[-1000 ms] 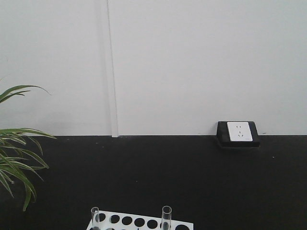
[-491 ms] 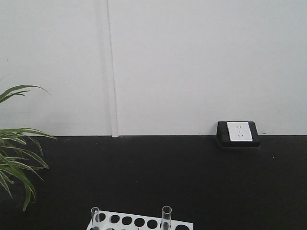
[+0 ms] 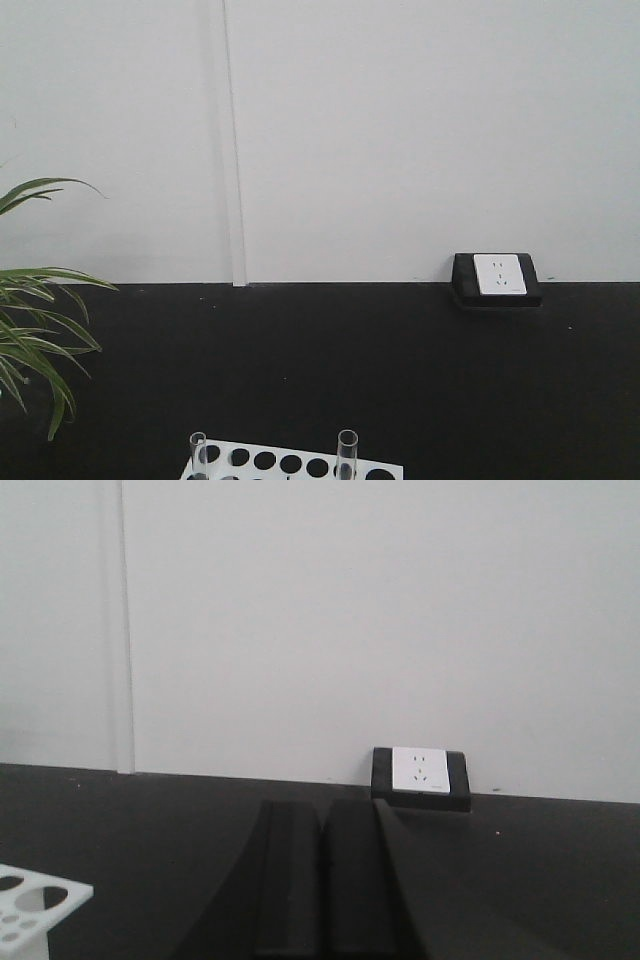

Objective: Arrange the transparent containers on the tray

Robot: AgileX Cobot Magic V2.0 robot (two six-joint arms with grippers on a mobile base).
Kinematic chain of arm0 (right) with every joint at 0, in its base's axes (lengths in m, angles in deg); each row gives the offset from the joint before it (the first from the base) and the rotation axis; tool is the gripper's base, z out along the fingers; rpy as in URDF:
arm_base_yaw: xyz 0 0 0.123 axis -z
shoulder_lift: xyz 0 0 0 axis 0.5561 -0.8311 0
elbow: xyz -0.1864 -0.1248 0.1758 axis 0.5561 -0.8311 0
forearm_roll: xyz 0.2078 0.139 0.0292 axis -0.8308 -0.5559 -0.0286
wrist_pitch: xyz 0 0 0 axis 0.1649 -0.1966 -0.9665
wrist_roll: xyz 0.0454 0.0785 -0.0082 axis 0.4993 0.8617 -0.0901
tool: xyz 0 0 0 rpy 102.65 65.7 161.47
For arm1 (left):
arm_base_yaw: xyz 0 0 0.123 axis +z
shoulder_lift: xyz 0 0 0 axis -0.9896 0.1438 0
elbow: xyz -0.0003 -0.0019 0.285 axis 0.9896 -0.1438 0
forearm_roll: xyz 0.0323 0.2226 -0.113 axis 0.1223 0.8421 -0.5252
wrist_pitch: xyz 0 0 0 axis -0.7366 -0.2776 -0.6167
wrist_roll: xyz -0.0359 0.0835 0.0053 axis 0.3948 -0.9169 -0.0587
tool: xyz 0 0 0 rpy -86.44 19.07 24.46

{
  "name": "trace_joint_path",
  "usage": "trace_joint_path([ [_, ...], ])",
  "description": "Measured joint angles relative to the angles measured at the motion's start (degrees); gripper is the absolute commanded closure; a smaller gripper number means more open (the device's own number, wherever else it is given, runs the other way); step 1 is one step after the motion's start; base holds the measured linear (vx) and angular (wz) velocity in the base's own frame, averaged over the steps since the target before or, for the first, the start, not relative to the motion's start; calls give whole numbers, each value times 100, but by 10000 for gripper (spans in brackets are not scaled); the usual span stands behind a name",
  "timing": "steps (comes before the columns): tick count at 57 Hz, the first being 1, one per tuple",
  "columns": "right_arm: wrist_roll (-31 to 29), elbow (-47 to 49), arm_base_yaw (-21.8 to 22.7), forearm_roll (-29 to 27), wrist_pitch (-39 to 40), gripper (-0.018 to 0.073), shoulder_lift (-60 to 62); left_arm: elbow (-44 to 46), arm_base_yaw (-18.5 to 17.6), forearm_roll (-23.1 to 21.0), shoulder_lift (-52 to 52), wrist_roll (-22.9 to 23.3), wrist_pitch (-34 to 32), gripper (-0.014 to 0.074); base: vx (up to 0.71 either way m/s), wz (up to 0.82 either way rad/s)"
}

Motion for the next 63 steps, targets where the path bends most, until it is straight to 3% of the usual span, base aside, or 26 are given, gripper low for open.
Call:
trace_joint_path([
  [10,0,224,0,-300,44,571,0,103,0,-221,0,346,-42,603,0,0],
  [18,-198,1315,0,-386,-20,571,-345,1158,0,-214,238,386,92,603,0,-1],
  [28,-491,2917,0,-386,244,571,-1852,2791,0,66,1926,74,-215,603,0,0],
  [35,-513,3524,0,-386,373,571,-3118,3454,0,237,3207,25,-449,603,0,0],
  [51,-502,3822,0,-391,555,559,-4655,3687,0,290,4537,14,-774,593,0,0],
  [63,-474,3822,0,-401,624,454,-4841,3687,0,301,4693,14,-799,493,0,0],
])
